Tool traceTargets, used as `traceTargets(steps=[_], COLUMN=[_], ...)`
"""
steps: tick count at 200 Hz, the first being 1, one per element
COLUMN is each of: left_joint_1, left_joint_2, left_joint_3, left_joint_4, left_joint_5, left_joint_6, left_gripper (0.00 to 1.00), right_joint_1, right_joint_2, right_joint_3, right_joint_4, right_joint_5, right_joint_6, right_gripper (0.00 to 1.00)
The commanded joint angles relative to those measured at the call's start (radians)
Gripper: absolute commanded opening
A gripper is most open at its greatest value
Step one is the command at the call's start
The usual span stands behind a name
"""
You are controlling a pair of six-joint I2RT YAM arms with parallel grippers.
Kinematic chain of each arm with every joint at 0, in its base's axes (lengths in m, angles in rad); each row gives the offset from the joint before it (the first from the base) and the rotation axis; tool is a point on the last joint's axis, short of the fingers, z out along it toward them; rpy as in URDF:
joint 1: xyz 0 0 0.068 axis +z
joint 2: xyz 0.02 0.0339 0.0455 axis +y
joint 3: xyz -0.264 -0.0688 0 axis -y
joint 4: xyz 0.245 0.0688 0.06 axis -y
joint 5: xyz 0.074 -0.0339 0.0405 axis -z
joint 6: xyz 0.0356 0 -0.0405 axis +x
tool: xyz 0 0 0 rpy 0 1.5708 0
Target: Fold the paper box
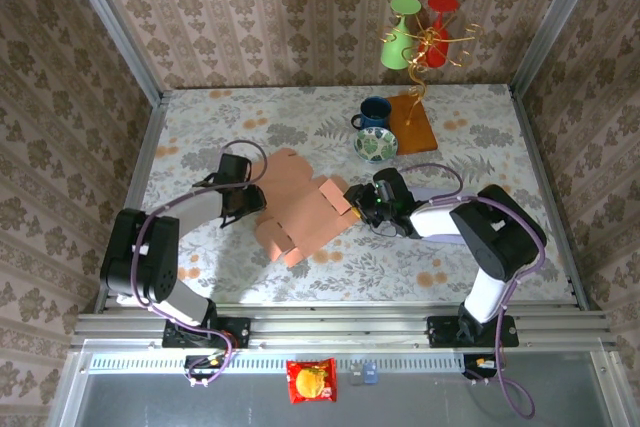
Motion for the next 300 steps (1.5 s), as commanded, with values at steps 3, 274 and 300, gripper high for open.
traceTargets(steps=[3, 274, 300], left_joint_1=[-0.006, -0.736, -0.740], left_joint_2=[0.017, -0.548, -0.495], left_joint_3=[0.014, -0.037, -0.033], left_joint_4=[0.014, -0.218, -0.202], left_joint_5=[0.016, -0.488, -0.596], left_joint_6=[0.038, 0.848, 0.882], left_gripper=[0.34, 0.79, 0.80], right_joint_1=[-0.011, -0.025, -0.035], right_joint_2=[0.033, -0.163, -0.166], right_joint_3=[0.032, 0.480, 0.527], right_joint_4=[0.041, -0.836, -0.895], right_joint_5=[-0.016, 0.037, 0.016], right_joint_6=[0.012, 0.297, 0.302], right_gripper=[0.41, 0.00, 0.00])
